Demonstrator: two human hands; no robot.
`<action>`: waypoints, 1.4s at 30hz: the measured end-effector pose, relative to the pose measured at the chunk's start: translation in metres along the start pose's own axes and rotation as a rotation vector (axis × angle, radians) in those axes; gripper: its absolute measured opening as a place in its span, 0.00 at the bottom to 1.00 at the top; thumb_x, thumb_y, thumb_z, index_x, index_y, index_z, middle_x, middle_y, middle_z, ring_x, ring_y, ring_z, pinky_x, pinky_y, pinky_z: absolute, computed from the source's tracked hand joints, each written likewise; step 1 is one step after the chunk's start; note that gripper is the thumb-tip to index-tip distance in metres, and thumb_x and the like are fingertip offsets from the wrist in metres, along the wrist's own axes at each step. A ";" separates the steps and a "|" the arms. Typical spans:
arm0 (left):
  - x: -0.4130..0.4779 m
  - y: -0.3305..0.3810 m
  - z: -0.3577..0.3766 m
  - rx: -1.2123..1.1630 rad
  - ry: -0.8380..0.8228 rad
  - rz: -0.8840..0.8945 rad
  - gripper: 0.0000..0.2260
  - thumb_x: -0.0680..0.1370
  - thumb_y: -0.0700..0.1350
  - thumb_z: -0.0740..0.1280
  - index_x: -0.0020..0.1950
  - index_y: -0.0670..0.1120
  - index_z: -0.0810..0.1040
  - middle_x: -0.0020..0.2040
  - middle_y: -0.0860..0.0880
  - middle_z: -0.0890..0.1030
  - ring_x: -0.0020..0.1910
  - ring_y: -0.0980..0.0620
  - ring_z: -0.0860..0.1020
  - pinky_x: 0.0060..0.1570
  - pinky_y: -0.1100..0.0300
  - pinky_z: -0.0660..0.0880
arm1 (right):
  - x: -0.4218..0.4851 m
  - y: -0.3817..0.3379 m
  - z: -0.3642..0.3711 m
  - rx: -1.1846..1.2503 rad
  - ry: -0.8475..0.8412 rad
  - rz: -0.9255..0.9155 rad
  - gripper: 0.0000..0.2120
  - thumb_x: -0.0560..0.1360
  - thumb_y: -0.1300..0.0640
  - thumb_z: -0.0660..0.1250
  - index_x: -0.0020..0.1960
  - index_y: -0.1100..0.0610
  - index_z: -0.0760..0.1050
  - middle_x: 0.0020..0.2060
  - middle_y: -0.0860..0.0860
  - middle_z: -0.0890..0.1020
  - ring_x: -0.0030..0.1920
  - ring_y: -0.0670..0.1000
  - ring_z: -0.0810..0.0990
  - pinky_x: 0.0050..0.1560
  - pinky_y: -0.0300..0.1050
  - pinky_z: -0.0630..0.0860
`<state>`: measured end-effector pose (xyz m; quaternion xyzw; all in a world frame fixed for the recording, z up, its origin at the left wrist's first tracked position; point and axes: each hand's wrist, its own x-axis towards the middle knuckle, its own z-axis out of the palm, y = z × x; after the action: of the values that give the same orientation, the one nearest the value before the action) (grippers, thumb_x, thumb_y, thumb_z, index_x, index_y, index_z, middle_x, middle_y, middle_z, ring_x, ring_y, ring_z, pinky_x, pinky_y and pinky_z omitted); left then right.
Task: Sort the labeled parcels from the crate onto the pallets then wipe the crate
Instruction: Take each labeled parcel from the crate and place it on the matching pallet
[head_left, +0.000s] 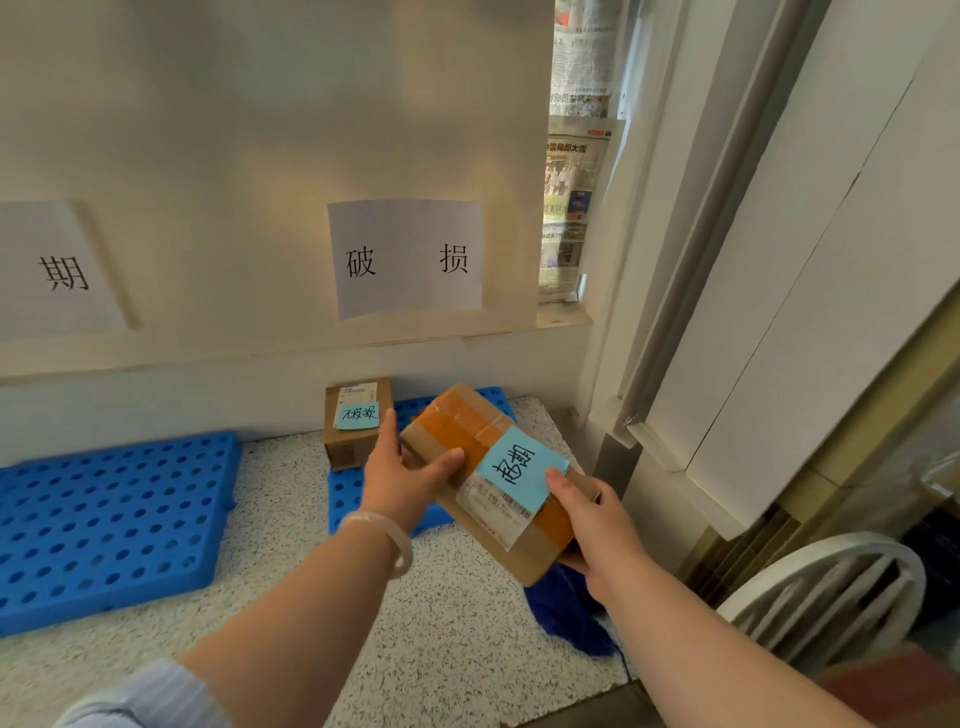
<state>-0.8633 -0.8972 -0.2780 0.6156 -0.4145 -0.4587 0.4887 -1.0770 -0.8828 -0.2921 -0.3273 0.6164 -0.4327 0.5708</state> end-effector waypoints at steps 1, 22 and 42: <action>-0.006 -0.004 0.006 0.099 0.001 0.041 0.57 0.59 0.62 0.77 0.78 0.63 0.43 0.77 0.49 0.58 0.74 0.43 0.62 0.68 0.36 0.65 | -0.001 0.003 0.007 0.017 0.029 0.016 0.24 0.70 0.43 0.74 0.62 0.48 0.69 0.51 0.53 0.83 0.50 0.56 0.83 0.48 0.59 0.82; 0.018 -0.047 -0.175 0.057 -0.161 0.111 0.47 0.71 0.45 0.74 0.75 0.69 0.45 0.71 0.56 0.64 0.68 0.53 0.69 0.56 0.59 0.77 | -0.019 0.030 0.215 -0.621 -0.195 -0.343 0.31 0.74 0.37 0.65 0.73 0.44 0.61 0.63 0.48 0.69 0.61 0.47 0.71 0.61 0.49 0.74; 0.029 -0.078 -0.305 0.310 0.162 -0.029 0.44 0.73 0.53 0.73 0.77 0.62 0.46 0.66 0.57 0.63 0.65 0.58 0.65 0.62 0.63 0.68 | 0.012 0.058 0.370 -0.668 -0.809 -0.348 0.34 0.79 0.47 0.65 0.76 0.33 0.48 0.68 0.44 0.62 0.66 0.46 0.67 0.62 0.43 0.74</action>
<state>-0.5564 -0.8432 -0.3282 0.7245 -0.4305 -0.3450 0.4131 -0.7085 -0.9290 -0.3404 -0.7279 0.3884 -0.1412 0.5471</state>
